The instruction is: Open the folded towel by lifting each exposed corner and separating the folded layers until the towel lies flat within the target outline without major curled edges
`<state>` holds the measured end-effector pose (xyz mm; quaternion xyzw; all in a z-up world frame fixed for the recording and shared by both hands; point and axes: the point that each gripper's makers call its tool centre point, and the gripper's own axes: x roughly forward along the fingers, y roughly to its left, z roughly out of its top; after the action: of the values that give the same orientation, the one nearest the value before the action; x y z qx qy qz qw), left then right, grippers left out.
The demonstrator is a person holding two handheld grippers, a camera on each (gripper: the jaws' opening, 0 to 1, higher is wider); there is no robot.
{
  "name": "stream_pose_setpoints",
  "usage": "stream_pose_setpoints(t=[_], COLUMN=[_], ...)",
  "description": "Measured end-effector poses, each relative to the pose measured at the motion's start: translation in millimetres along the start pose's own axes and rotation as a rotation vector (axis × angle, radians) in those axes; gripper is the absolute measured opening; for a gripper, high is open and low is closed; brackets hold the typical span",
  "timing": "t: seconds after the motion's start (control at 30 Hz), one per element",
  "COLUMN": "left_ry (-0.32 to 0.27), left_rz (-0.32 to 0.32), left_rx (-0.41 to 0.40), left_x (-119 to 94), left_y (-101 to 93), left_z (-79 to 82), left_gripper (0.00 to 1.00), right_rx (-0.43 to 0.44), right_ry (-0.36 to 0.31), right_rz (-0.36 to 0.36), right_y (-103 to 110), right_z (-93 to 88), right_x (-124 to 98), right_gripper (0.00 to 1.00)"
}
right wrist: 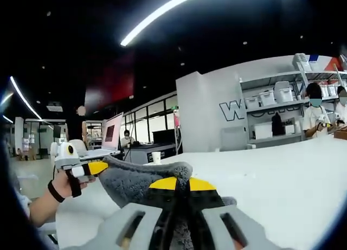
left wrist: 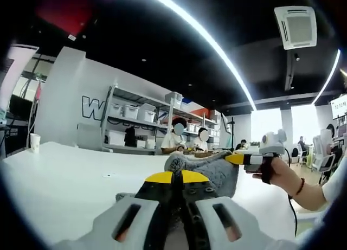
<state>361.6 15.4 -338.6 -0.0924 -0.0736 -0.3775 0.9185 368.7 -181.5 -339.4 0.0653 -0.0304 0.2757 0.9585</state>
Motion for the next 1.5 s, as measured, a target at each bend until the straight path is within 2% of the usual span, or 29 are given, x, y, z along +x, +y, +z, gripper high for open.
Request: stream_pose_setpoints(t=[0.47,0.7,0.73,1.03,1.5], left_ry=[0.01,0.012,-0.002,0.017,0.027], left_rz=[-0.013,-0.022,-0.042,-0.039,-0.056], left_rx=[0.02,0.003,-0.04,-0.007,0.006], left_x=[-12.8,-18.6,-19.8,-24.7,-33.2], left_y=[-12.2,-14.4,-17.0,-16.9,-25.3], left_z=[-4.7,-11.5,-10.9,-16.8,-23.0], left_gripper=[0.01,0.01,0.01,0.01,0.01], right_rx=[-0.005,0.001,-0.005,0.046,0.054], right_ry=[0.0,-0.001,-0.002,-0.004,-0.001], right_rz=[0.011,0.014,0.01,0.028,0.049], right_y=[5.4,9.4,9.0,12.8,21.7], right_z=[-3.0,-8.3,-9.3,-15.8,-24.2], right_x=[-10.9,-18.8,-19.6,-28.5,-43.8], right_gripper=[0.0,0.0,0.0,0.0,0.0])
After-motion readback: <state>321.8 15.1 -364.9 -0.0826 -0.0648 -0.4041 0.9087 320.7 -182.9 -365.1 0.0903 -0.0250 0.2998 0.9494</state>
